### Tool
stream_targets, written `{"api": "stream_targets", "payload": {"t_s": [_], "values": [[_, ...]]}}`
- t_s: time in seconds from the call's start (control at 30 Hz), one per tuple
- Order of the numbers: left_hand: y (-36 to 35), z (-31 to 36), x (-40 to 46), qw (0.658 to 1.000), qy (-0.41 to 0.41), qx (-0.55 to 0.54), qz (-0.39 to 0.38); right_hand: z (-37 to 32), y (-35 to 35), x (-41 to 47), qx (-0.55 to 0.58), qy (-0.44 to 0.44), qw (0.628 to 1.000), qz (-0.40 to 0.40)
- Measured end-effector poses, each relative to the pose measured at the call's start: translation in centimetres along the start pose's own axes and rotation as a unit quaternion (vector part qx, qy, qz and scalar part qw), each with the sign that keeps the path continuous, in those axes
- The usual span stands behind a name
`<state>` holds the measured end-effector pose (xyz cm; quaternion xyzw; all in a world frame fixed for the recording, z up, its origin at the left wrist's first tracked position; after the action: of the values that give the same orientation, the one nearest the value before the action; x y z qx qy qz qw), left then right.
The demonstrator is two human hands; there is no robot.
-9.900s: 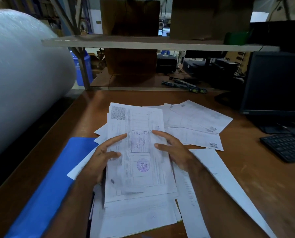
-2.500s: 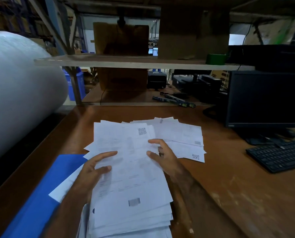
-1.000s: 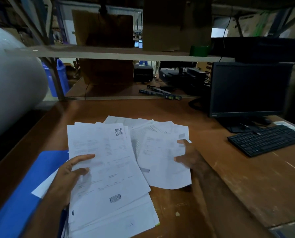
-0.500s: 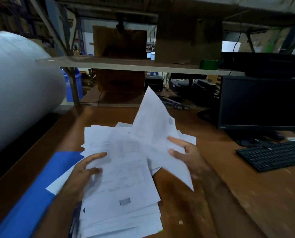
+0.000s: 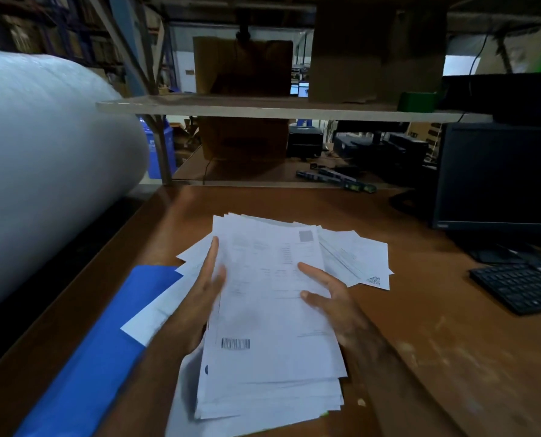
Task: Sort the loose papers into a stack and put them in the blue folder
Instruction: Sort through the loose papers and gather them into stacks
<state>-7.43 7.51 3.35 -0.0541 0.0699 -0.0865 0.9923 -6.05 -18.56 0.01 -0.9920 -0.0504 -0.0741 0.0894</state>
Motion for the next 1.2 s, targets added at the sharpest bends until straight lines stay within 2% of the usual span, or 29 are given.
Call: {"api": "stream_targets", "payload": {"t_s": [0.07,0.2,0.37,0.5,0.57,0.6,0.67,0.73,0.77,0.9,0.97,1.07,1.2], "values": [[-0.2,0.0,0.0,0.999,-0.015,0.050,-0.013,0.1,-0.4,0.2,-0.004,0.006,1.000,0.001],[1.1,-1.1,0.5,0.992,-0.037,0.117,0.040,0.4,-0.9,0.5,-0.035,0.018,0.999,-0.037],[2.1,-1.5,0.9,0.992,-0.028,0.115,0.037,0.9,-1.9,1.4,-0.115,0.032,0.989,-0.092],[3.9,-2.2,1.6,0.988,-0.028,0.132,0.069,1.6,-2.6,2.9,-0.244,0.071,0.964,-0.078],[5.0,-2.1,1.8,0.993,-0.014,0.084,0.083,1.7,-2.2,4.2,-0.369,0.062,0.927,-0.033],[5.6,-2.0,1.9,0.994,-0.010,0.064,0.090,1.8,-1.5,5.1,-0.458,0.049,0.887,-0.019],[6.3,-1.7,1.8,0.994,-0.002,0.039,0.100,1.7,0.1,6.4,-0.590,-0.006,0.805,-0.063],[6.9,-1.6,1.8,0.994,0.008,0.015,0.104,1.5,1.5,7.0,-0.644,-0.071,0.752,-0.123],[7.2,-1.6,1.9,0.994,0.010,0.009,0.110,1.3,2.0,7.0,-0.658,-0.092,0.738,-0.121],[7.9,-1.4,1.9,0.990,-0.002,0.006,0.139,0.5,2.2,4.5,-0.738,-0.123,0.662,-0.036],[8.0,-1.3,1.9,0.989,-0.008,0.005,0.147,-0.1,1.6,3.5,-0.738,-0.142,0.659,-0.026],[7.9,-1.4,2.0,0.988,-0.007,0.010,0.151,-0.6,0.2,2.8,-0.729,-0.147,0.665,-0.068],[7.3,-1.2,1.6,0.990,-0.008,0.005,0.139,-0.8,0.6,2.5,-0.705,-0.127,0.695,-0.068]]}}
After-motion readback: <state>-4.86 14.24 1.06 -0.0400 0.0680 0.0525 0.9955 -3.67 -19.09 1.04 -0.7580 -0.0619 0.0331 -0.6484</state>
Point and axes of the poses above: each hand's wrist, its own x-axis towards the middle knuckle, its own y-axis out of the back of the hand, z = x × y, the point moved 1 cm from there along x, towards the middle knuckle, and after that the axes turned 9 degrees about y, right-handed, at the moved point
